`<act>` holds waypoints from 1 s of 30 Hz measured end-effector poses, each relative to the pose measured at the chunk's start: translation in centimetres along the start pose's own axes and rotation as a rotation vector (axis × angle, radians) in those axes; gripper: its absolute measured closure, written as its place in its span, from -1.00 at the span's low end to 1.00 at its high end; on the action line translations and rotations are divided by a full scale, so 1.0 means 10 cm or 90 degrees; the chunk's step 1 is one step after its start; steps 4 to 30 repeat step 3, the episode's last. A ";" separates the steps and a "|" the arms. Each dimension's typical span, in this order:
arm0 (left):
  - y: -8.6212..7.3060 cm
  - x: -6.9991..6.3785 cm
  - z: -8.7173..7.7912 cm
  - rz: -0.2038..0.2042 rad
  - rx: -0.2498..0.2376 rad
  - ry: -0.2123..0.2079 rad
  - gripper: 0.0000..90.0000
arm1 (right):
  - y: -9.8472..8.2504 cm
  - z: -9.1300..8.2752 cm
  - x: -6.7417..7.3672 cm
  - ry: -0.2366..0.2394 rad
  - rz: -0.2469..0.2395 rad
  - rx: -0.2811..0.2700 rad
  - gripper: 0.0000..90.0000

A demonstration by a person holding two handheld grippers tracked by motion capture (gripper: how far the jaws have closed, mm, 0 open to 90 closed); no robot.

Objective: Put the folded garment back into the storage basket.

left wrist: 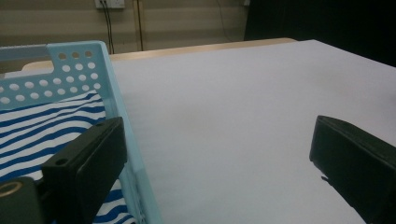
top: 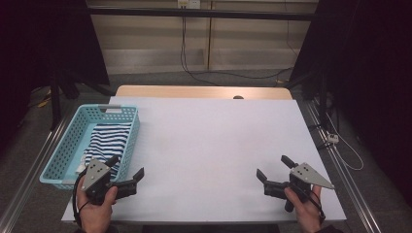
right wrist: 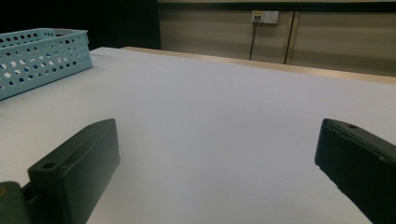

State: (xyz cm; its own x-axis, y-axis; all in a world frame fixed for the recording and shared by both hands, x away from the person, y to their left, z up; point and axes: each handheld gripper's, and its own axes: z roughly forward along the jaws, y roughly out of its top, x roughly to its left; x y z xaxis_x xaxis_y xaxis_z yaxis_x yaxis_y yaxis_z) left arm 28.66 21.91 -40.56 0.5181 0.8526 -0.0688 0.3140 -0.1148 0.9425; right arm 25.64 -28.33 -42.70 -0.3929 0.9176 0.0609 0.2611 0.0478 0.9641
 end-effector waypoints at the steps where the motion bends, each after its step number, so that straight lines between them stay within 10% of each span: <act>1: 0.00 0.00 0.00 0.001 0.000 -0.003 -0.91 | 0.00 0.00 0.00 -0.001 0.002 0.000 -1.00; 30: 0.00 0.00 0.00 0.004 -0.002 -0.006 -0.91 | 0.00 -0.01 0.00 0.002 0.005 -0.001 -1.00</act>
